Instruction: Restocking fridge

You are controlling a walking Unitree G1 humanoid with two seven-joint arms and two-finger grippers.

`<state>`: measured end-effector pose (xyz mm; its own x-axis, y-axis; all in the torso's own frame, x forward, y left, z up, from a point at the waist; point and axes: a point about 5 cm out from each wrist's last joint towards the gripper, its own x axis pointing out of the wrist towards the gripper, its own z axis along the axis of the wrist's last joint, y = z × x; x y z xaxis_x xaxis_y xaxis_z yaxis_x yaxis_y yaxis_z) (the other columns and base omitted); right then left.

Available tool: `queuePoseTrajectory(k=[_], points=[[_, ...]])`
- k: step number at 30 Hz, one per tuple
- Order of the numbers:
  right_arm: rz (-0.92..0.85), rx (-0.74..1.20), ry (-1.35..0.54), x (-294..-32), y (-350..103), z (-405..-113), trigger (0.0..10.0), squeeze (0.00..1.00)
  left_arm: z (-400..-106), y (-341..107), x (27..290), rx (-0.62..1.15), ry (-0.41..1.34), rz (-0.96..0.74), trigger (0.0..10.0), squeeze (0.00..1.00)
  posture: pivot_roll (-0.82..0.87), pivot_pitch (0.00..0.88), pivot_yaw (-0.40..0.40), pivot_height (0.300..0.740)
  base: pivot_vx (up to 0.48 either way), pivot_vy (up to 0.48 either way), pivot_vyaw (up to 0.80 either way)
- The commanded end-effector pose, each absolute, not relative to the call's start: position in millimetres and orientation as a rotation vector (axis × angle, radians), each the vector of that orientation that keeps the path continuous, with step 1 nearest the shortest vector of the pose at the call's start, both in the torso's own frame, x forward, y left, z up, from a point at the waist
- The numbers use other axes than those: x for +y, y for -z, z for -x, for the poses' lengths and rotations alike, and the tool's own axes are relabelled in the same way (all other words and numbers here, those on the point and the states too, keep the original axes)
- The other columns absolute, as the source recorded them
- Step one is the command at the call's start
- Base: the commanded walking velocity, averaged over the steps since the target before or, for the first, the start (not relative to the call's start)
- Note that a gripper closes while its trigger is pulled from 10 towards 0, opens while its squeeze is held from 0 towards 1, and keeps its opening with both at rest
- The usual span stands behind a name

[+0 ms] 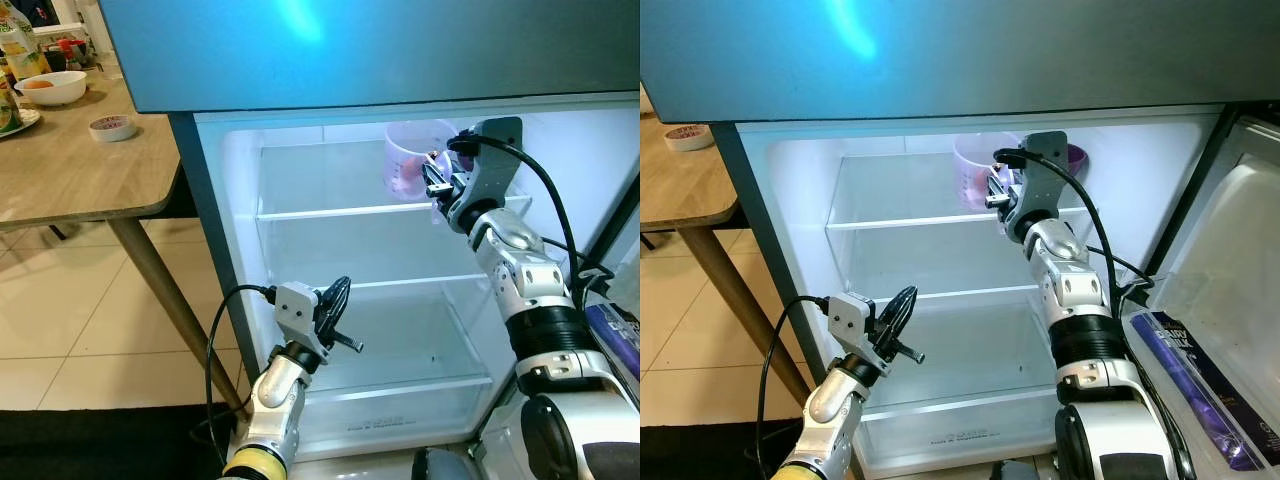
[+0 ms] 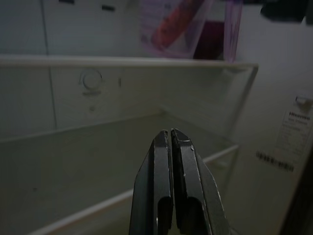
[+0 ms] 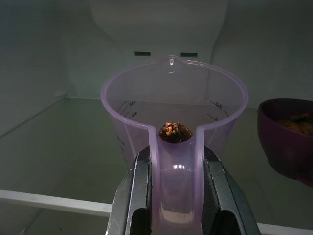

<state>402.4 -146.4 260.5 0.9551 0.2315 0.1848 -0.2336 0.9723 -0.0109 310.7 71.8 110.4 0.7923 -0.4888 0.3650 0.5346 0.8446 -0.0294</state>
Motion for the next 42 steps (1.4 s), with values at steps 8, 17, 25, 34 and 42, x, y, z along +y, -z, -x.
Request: queuePoseTrajectory(k=[8, 17, 25, 34, 42], points=[[0.003, -0.173, -0.204, -143.2, -264.2, -411.4, 10.0, 0.0, -314.8, -129.8, 70.0, -0.425, 0.542, 0.16, 10.0, 0.0, -0.08, 0.0, 0.012, 0.53, 0.0, 0.0, 0.0], [0.02, -0.181, -0.185, -140.1, -270.4, -416.4, 10.0, 0.0, -315.8, -132.5, 72.8, -0.43, 0.536, 0.159, 10.0, 0.0, -0.08, 0.0, 0.012, 0.53, 0.0, 0.0, 0.0], [-0.007, -0.213, -0.181, -138.1, -278.7, -418.9, 10.0, 0.52, -315.3, -133.7, 72.7, -0.43, 0.537, 0.16, 10.0, 0.0, -0.07, 0.0, 0.011, 0.53, 0.0, 0.0, 0.0], [-0.088, -0.297, -0.121, -148.6, -291.2, -418.7, 10.0, 0.49, -314.7, -133.5, 69.8, -0.424, 0.545, 0.165, 10.0, 0.0, -0.07, 0.0, 0.011, 0.53, 0.0, 0.0, 0.0], [-0.155, -0.347, -0.243, -156.9, -296.2, -413.2, 10.0, 0.0, -314.3, -132.9, 68.1, -0.42, 0.55, 0.17, 10.0, 0.0, -0.08, 0.0, 0.011, 0.53, 0.0, 0.0, 0.0]])
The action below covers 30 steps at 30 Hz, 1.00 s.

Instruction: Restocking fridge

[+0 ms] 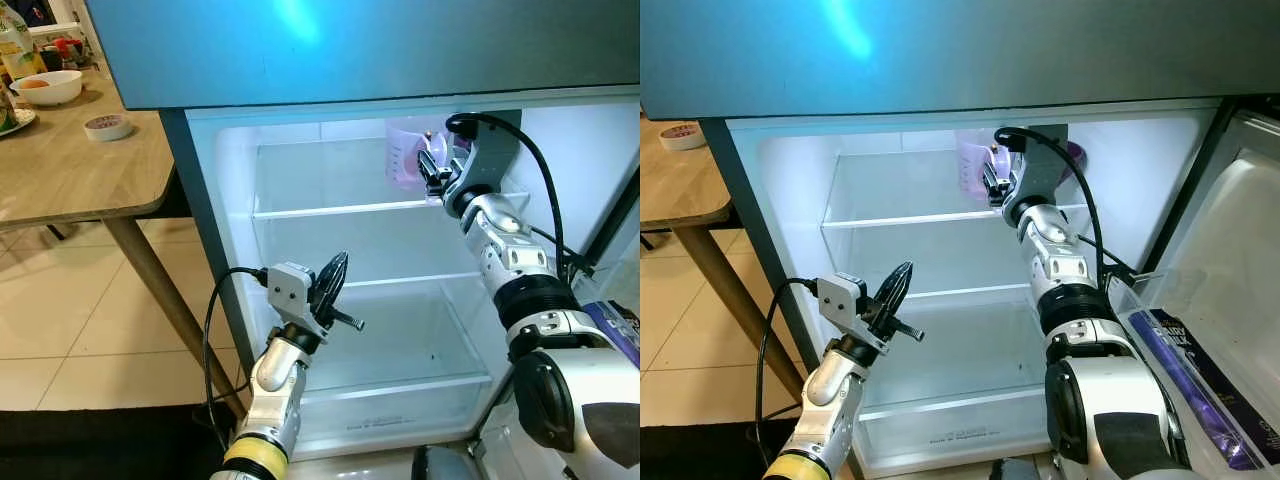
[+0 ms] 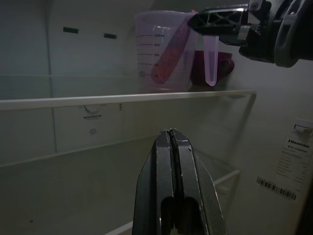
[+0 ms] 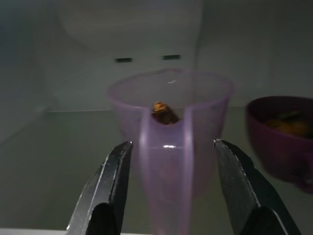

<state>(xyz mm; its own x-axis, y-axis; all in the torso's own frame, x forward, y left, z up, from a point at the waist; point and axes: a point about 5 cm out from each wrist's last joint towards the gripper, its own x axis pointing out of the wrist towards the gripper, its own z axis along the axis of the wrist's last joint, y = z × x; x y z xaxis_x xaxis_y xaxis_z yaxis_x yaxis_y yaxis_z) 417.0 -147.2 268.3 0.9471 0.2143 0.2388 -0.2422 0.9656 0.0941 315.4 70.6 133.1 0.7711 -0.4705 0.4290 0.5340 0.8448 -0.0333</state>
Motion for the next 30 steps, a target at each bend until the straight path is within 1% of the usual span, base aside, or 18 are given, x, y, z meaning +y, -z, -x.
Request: queuePoseTrajectory(k=[1, 4, 7, 12, 15, 19, 24, 27, 28, 30], points=[[-0.171, -0.358, -0.28, -157.7, -296.6, -411.3, 10.0, 0.0, -314.2, -132.7, 67.9, -0.419, 0.55, 0.17, 10.0, 0.0, -0.08, 0.0, 0.011, 0.53, 0.0, 0.0, 0.0], [-0.175, -0.373, -0.33, -159.4, -296.5, -408.1, 10.0, 0.0, -314.0, -132.3, 67.6, -0.417, 0.552, 0.17, 10.0, 0.0, -0.08, 0.0, 0.011, 0.53, 0.0, 0.0, 0.0], [-0.165, -0.395, -0.391, -167.6, -294.9, -400.0, 10.0, 0.0, -313.5, -130.6, 67.2, -0.41, 0.555, 0.169, 10.0, 0.0, -0.08, 0.0, 0.013, 0.53, 0.0, 0.0, 0.0], [-0.153, -0.407, -0.404, -171.8, -294.8, -396.0, 10.0, 0.0, -313.2, -130.1, 67.4, -0.408, 0.556, 0.168, 10.0, 0.0, -0.08, 0.0, 0.013, 0.53, 0.0, 0.0, 0.0], [-0.113, -0.419, -0.441, -176.5, -293.3, -389.3, 10.0, 0.0, -313.1, -130.3, 67.5, -0.409, 0.556, 0.169, 10.0, 0.0, -0.07, 0.0, 0.015, 0.53, 0.0, 0.0, 0.0], [-0.048, -0.427, -0.628, -181.4, -282.6, -365.1, 10.0, 0.0, -313.3, -129.7, 68.3, -0.404, 0.557, 0.168, 10.0, 0.0, -0.08, 0.0, 0.018, 0.53, 0.0, 0.0, 0.0], [-0.023, -0.393, -0.692, -181.3, -273.2, -355.3, 10.0, 0.0, -313.2, -128.9, 69.0, -0.4, 0.557, 0.168, 10.0, 0.0, -0.08, 0.0, 0.022, 0.53, 0.0, 0.0, 0.0], [0.009, -0.33, -0.861, -171.4, -251.8, -337.1, 10.0, 0.0, -313.1, -127.2, 68.9, -0.391, 0.56, 0.168, 10.0, 0.0, -0.08, 0.0, 0.023, 0.53, 0.0, 0.0, 0.0], [0.009, -0.33, -0.861, -171.4, -251.8, -337.1, 10.0, 0.0, -313.1, -127.2, 68.9, -0.391, 0.56, 0.168, 10.0, 0.0, -0.08, 0.0, 0.023, 0.53, 0.0, 0.0, 0.0], [0.007, -0.292, -0.947, -164.6, -241.5, -328.0, 10.0, 0.0, -312.5, -125.1, 69.0, -0.382, 0.563, 0.169, 10.0, 0.0, -0.08, 0.0, 0.024, 0.53, 0.0, 0.0, 0.0]])
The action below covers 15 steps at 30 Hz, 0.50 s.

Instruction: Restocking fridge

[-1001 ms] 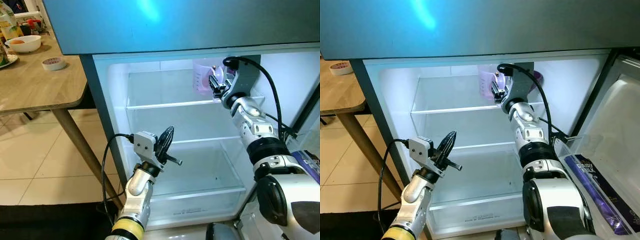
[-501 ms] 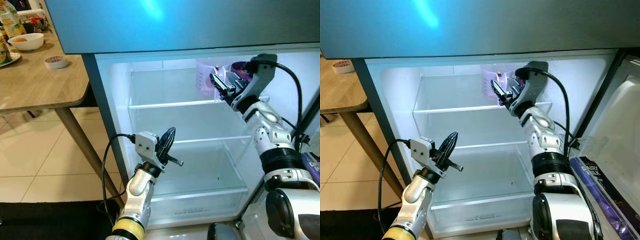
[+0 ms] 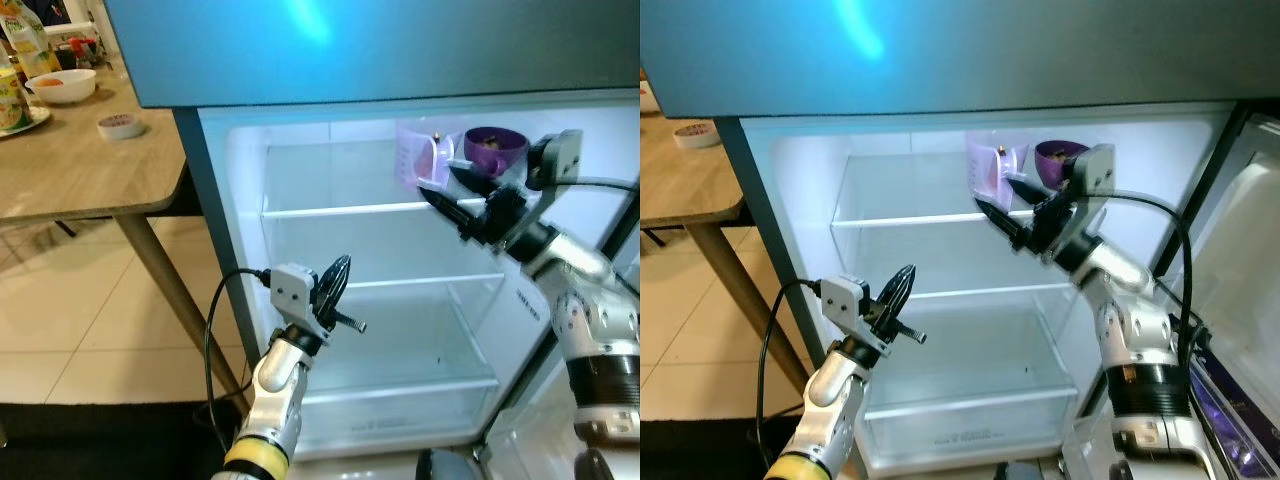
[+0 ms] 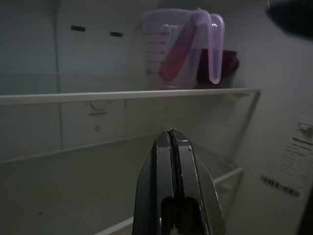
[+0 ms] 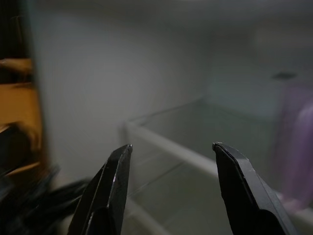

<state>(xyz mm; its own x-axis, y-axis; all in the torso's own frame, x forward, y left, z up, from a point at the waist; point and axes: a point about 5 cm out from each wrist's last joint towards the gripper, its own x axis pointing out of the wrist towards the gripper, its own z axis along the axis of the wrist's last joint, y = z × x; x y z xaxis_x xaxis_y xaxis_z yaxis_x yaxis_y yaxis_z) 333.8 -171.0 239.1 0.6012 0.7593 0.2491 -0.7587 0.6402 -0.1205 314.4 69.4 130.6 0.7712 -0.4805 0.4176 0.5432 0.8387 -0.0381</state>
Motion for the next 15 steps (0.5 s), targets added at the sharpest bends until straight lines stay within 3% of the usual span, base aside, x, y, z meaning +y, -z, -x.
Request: queuePoseTrajectory(k=[1, 9, 15], points=[[-0.001, -0.275, -0.977, -162.4, -238.0, -324.7, 10.0, 0.0, -312.2, -124.0, 69.1, -0.376, 0.565, 0.17, 10.0, 0.0, -0.08, 0.0, 0.024, 0.53, 0.0, 0.0, 0.0], [0.006, -0.212, -1.039, -148.0, -214.8, -316.6, 10.0, 0.0, -310.3, -106.9, 72.6, -0.293, 0.562, 0.199, 10.0, 0.0, -0.08, 0.0, 0.025, 0.53, 0.0, 0.0, 0.0], [-0.081, -0.119, -0.844, -147.0, -180.5, -335.2, 10.0, 0.0, -301.3, -71.4, 75.6, -0.115, 0.564, 0.198, 10.0, 0.0, -0.07, 0.0, 0.027, 0.53, 0.0, 0.0, 0.0]])
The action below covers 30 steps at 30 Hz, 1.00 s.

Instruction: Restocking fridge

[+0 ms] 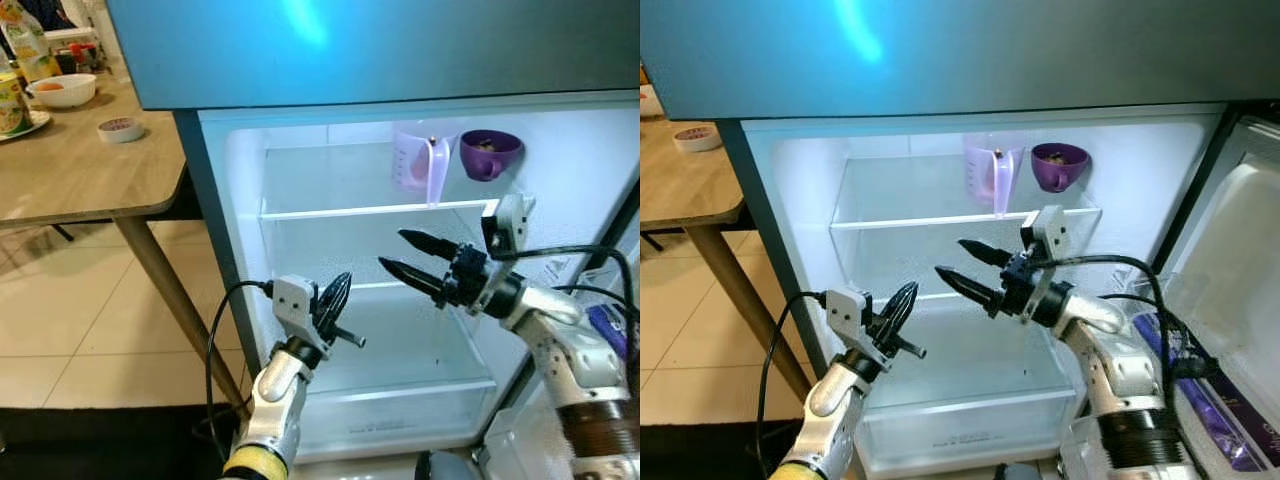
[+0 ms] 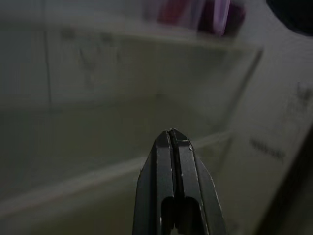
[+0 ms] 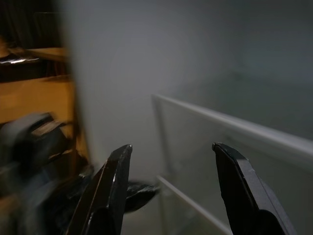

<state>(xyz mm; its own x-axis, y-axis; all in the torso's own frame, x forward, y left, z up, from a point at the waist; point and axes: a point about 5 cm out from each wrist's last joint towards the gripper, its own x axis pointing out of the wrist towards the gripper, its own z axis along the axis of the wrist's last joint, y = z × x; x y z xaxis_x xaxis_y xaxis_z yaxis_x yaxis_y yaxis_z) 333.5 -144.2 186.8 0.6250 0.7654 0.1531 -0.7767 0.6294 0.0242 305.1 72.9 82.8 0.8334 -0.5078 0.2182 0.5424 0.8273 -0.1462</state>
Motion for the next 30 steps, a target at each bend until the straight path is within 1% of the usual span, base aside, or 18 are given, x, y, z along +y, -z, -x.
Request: queuePoseTrajectory(k=[1, 4, 8, 14, 18, 21, 24, 30], points=[[-0.081, -0.119, -0.844, -147.0, -180.5, -335.2, 10.0, 0.0, -301.3, -71.4, 75.6, -0.115, 0.564, 0.198, 10.0, 0.0, -0.07, 0.0, 0.027, 0.53, 0.0, 0.0, 0.0], [-0.166, -0.036, -0.787, -144.7, -159.6, -338.6, 10.0, 0.0, -291.5, -51.3, 74.8, -0.019, 0.586, 0.173, 10.0, 0.0, -0.07, 0.0, 0.028, 0.53, 0.0, 0.0, 0.0], [-0.21, 0.007, -0.776, -138.6, -141.6, -335.7, 10.0, 0.0, -282.7, -36.1, 77.1, 0.048, 0.589, 0.154, 10.0, 0.0, -0.07, 0.0, 0.027, 0.53, 0.0, 0.0, 0.0], [-0.27, 0.061, -0.701, -136.2, -116.8, -336.4, 10.0, 0.0, -273.8, -16.0, 89.9, 0.146, 0.537, 0.125, 10.0, 0.0, -0.08, 0.0, 0.026, 0.53, 0.0, 0.0, 0.0], [-0.287, 0.073, -0.691, -135.5, -109.6, -335.4, 10.0, 0.0, -271.3, -10.5, 93.5, 0.176, 0.523, 0.113, 10.0, 0.0, -0.08, 0.0, 0.026, 0.53, 0.0, 0.0, 0.0], [-0.347, 0.101, -0.688, -136.5, -94.5, -329.7, 10.0, 0.0, -263.9, 4.9, 106.8, 0.269, 0.458, 0.095, 10.0, 0.0, -0.08, 0.0, 0.026, 0.545, 0.0, 0.0, 0.0], [-0.355, 0.136, -0.663, -140.8, -81.2, -326.0, 10.0, 0.0, -257.1, 15.8, 116.8, 0.336, 0.411, 0.084, 10.0, 0.0, -0.08, 0.0, 0.025, 0.56, 0.0, 0.0, 0.0], [-0.354, 0.178, -0.648, -146.4, -65.6, -319.4, 10.0, 0.0, -248.8, 26.3, 126.1, 0.402, 0.376, 0.082, 10.0, 0.0, -0.08, 0.0, 0.023, 0.585, 0.0, 0.0, 0.0]])
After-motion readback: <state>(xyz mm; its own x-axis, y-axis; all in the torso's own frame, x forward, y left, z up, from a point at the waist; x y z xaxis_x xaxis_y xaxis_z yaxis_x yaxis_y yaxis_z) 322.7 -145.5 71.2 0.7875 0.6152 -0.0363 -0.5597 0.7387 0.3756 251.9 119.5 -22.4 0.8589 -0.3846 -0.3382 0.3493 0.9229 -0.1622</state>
